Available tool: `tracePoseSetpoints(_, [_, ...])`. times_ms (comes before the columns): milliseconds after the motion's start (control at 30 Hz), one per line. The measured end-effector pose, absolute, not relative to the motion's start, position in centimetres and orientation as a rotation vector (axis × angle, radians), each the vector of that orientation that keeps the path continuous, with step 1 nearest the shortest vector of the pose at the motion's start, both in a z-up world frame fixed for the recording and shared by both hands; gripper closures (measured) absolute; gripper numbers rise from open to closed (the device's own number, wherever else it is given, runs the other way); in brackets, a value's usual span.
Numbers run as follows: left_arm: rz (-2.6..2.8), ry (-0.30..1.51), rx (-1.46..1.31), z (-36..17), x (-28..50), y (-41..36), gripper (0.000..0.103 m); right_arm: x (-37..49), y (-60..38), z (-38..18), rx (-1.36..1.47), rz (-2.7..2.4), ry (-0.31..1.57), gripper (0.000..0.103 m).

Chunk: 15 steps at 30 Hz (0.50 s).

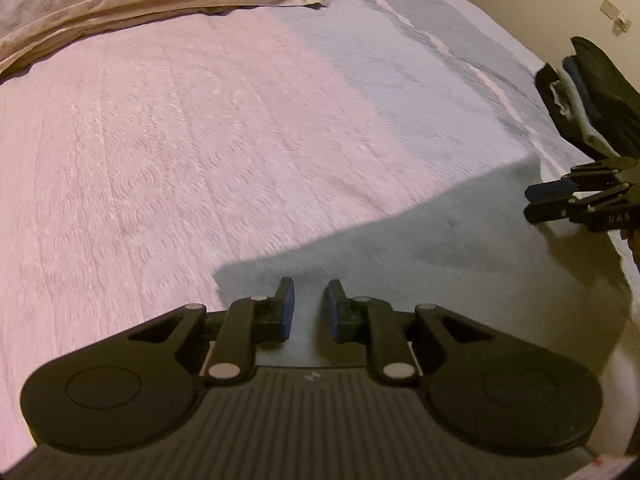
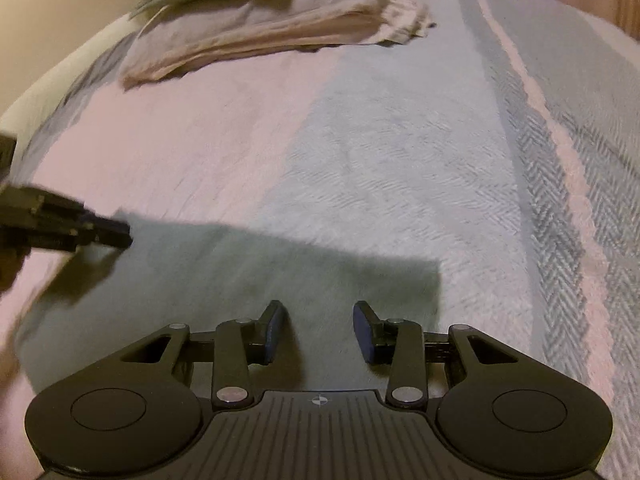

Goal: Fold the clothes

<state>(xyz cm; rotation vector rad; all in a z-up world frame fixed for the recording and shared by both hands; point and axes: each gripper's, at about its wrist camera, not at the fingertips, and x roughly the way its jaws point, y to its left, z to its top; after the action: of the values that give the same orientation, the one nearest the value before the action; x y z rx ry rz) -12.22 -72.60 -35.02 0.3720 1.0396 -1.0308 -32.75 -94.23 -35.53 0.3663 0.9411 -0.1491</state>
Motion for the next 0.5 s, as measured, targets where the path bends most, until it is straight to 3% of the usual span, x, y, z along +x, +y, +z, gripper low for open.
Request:
tracePoseSetpoints(333, [-1.012,1.048,0.298,-32.8,-11.4,-71.3,0.088,-32.0,-90.0,-31.4,0.308,-0.168,0.88,0.068])
tracePoseSetpoints(500, [-1.025,1.062,0.336,-34.9,-11.4,-71.8,0.087,-29.8,-91.5,-34.9,0.312,-0.213,0.912,0.068])
